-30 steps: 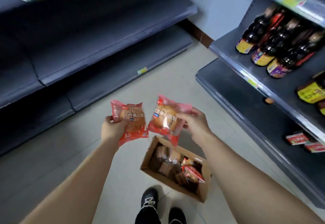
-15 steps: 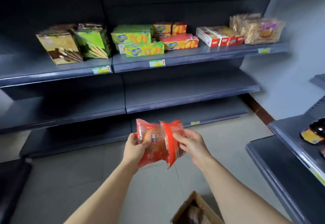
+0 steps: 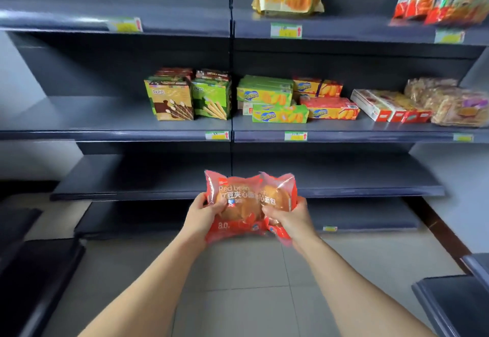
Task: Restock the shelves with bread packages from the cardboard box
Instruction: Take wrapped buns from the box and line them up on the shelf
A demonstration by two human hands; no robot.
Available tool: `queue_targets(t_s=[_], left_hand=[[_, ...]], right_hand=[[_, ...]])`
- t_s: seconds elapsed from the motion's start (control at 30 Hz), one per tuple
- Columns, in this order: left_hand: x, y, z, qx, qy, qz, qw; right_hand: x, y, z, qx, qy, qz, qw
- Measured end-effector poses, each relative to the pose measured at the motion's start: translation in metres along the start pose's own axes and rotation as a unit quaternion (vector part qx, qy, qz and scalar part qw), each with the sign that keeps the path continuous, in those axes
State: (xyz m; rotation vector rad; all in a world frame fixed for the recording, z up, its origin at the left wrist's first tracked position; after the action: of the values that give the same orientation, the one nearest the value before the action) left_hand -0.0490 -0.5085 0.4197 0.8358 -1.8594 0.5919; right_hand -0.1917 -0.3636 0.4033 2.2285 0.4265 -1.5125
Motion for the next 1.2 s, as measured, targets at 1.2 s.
queue_targets(t_s=[1.2], left_hand=[[0.405, -0.229, 0.124, 0.094, 0.301, -0.069, 0.946]], right_hand=[[-0.371, 0.33, 0.159, -0.14, -0.253, 0.062, 0.955]])
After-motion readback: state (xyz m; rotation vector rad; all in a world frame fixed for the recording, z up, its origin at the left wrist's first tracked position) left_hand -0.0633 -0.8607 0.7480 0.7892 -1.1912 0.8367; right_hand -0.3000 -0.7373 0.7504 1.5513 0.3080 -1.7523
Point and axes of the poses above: each hand's wrist, its own z-axis towards the middle knuckle, its own y-axis out of the palm, x = y × z, the point moved 2 cm from there along z, towards the middle knuckle, and after that the axes turned 12 degrees about z, right-handed, at the moved point
